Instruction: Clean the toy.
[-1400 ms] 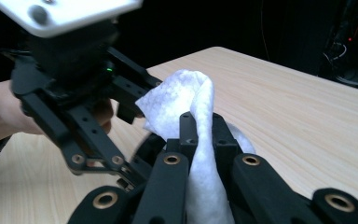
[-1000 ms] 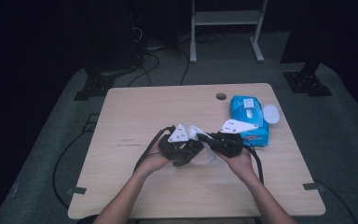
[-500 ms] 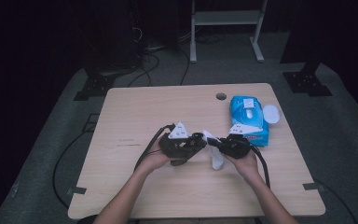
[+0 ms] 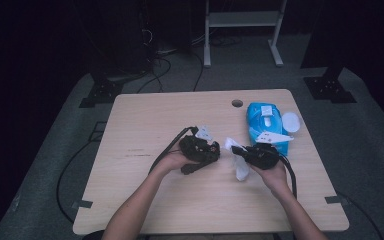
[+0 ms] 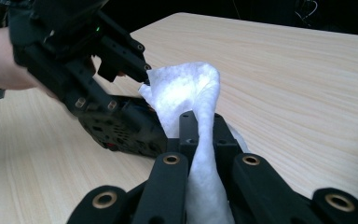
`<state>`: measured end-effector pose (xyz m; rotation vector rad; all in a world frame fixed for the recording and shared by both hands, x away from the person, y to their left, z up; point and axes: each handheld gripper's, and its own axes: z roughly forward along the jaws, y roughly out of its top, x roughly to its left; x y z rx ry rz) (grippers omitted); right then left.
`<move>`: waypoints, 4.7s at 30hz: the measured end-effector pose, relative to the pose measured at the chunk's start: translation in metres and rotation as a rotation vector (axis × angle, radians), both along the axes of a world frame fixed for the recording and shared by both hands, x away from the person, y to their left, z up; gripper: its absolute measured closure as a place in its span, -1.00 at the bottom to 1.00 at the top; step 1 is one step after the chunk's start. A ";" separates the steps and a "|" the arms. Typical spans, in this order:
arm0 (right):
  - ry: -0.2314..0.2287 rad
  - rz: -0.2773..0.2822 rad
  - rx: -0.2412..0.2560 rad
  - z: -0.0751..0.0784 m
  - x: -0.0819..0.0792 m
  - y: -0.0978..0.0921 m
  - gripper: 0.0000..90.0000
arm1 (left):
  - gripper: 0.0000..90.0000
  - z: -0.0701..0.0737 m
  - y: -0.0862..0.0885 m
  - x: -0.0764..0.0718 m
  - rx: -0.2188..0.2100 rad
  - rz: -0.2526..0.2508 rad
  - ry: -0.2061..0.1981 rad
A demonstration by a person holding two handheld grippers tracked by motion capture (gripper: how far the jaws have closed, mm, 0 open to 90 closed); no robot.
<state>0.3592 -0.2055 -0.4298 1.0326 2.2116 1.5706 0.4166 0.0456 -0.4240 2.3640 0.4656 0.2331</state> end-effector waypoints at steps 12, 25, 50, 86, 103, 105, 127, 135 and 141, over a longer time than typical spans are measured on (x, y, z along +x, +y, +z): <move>0.007 0.001 -0.006 -0.002 -0.001 -0.001 0.91 | 0.24 0.008 0.013 0.004 -0.066 -0.005 0.055; 0.010 0.009 -0.002 -0.004 0.000 0.001 0.91 | 0.08 0.008 0.066 0.010 -0.198 0.069 0.141; 0.004 0.038 -0.010 0.001 -0.003 0.005 0.91 | -0.01 0.005 0.057 0.000 -0.123 0.060 0.072; -0.002 0.034 -0.038 0.003 -0.005 -0.004 0.91 | -0.03 -0.014 0.034 -0.024 -0.036 -0.013 0.019; 0.016 0.032 -0.059 -0.002 -0.009 -0.014 0.89 | -0.16 -0.013 0.032 -0.033 -0.049 -0.040 0.004; 0.020 0.027 -0.062 -0.002 -0.010 -0.018 0.89 | -0.17 -0.012 0.032 -0.034 -0.050 -0.042 -0.001; 0.072 -0.048 -0.147 -0.017 -0.024 -0.074 0.79 | -0.23 -0.003 0.048 -0.036 -0.066 -0.021 -0.034; 0.122 -0.102 -0.145 -0.030 -0.026 -0.099 0.22 | -0.26 -0.005 0.052 -0.036 -0.071 -0.009 -0.035; 0.098 -0.084 -0.091 -0.023 -0.033 -0.110 0.01 | -0.31 -0.005 0.058 -0.036 -0.069 0.001 -0.035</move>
